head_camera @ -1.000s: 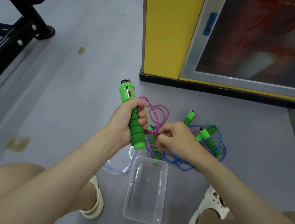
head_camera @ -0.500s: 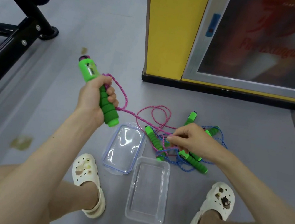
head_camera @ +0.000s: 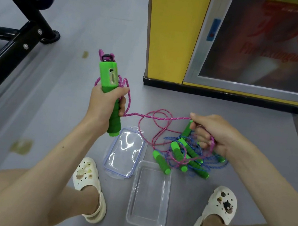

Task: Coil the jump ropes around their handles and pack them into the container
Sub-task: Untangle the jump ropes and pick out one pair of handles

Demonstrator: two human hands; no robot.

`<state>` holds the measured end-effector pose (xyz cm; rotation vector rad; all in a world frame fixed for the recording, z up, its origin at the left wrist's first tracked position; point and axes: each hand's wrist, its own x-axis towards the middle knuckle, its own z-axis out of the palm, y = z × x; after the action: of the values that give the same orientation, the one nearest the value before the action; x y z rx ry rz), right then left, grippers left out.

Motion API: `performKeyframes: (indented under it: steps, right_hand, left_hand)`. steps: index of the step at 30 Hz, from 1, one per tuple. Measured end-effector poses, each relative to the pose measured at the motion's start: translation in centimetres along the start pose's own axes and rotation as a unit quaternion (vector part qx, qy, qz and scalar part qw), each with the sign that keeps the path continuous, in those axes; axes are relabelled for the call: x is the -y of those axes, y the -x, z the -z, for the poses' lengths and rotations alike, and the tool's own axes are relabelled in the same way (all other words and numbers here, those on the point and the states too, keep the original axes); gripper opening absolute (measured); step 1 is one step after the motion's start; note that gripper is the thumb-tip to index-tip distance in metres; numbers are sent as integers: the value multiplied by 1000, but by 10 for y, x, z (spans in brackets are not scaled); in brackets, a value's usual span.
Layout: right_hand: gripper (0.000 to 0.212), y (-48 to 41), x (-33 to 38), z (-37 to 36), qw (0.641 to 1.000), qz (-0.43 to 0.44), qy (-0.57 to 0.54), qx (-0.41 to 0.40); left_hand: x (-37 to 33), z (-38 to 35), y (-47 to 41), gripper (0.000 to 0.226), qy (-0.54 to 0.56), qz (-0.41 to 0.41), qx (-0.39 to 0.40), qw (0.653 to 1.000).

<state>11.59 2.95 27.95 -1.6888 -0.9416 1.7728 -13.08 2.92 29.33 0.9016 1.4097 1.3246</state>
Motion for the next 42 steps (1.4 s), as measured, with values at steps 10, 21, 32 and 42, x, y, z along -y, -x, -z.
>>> performKeyframes:
  steps: [10, 21, 32, 42]
  right_hand:
    - [28, 0, 6, -25, 990, 39, -132, 37]
    - [28, -4, 2, -15, 973, 11, -221, 60]
    - [36, -10, -7, -14, 992, -43, 82, -90]
    - [23, 3, -13, -35, 988, 17, 12, 150]
  left_hand:
    - [24, -54, 25, 11, -12, 112, 203, 973]
    - [23, -62, 22, 15, 18, 166, 181, 969]
    - [9, -60, 20, 20, 195, 172, 137, 956]
    - [5, -62, 21, 24, 278, 189, 119, 934]
